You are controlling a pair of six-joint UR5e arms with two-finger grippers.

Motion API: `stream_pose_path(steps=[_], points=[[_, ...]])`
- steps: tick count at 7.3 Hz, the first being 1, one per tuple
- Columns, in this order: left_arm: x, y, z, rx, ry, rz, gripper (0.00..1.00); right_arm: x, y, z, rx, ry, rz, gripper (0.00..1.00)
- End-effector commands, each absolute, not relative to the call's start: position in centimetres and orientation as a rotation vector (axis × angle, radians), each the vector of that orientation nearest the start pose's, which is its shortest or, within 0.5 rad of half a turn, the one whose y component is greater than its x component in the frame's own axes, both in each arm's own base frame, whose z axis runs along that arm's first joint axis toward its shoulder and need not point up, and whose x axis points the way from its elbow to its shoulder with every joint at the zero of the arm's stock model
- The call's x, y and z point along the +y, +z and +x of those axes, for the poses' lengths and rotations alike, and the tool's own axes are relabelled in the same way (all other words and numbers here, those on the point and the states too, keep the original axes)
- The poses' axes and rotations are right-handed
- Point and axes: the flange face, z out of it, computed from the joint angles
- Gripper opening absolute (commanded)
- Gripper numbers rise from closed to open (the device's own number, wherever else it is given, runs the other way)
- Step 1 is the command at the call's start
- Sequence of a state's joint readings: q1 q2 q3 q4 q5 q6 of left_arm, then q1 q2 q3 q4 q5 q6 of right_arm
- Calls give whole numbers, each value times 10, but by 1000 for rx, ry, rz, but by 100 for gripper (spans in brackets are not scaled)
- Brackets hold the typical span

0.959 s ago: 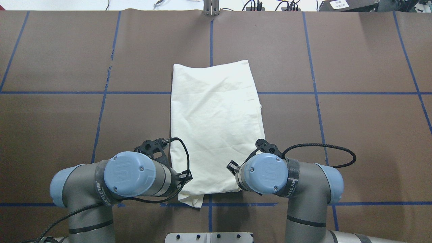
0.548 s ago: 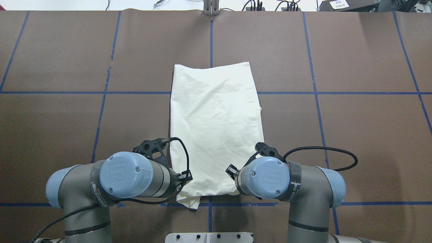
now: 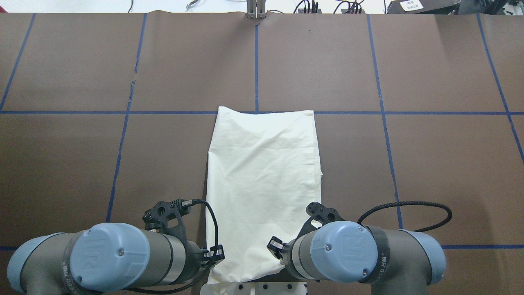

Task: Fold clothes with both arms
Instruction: 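Lift the near edge with both grippers and fold it over the far half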

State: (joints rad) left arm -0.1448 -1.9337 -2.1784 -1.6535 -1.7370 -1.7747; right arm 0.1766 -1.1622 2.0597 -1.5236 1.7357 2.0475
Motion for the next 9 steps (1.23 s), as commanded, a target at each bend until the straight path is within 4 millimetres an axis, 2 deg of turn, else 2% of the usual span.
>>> stream_pose_path(steps=[1, 2, 3, 4, 5, 6, 7, 8, 9], points=[[-222, 183, 472, 1085, -276, -146, 0, -285, 226, -489, -940, 561, -211, 0], [-264, 164, 459, 1122, -338, -106, 0, -323, 228, -475, -936, 566, -218, 0], [-314, 152, 450, 1140, -399, -91, 0, -365, 235, -465, -920, 577, -226, 0], [-380, 146, 444, 1138, -483, -63, 0, -413, 248, -467, -907, 605, -195, 0], [-431, 165, 479, 1147, -523, -41, 0, -469, 262, -482, -946, 645, -175, 0], [-474, 202, 498, 1168, -550, -11, 0, -511, 291, -514, -931, 664, -167, 0], [-496, 224, 502, 1161, -569, 2, 0, -542, 301, -529, -933, 679, -156, 0], [-518, 224, 500, 1147, -576, 29, 0, -559, 295, -526, -939, 695, -145, 0], [-525, 223, 495, 1147, -575, 44, 25, -568, 299, -528, -926, 684, -132, 67]])
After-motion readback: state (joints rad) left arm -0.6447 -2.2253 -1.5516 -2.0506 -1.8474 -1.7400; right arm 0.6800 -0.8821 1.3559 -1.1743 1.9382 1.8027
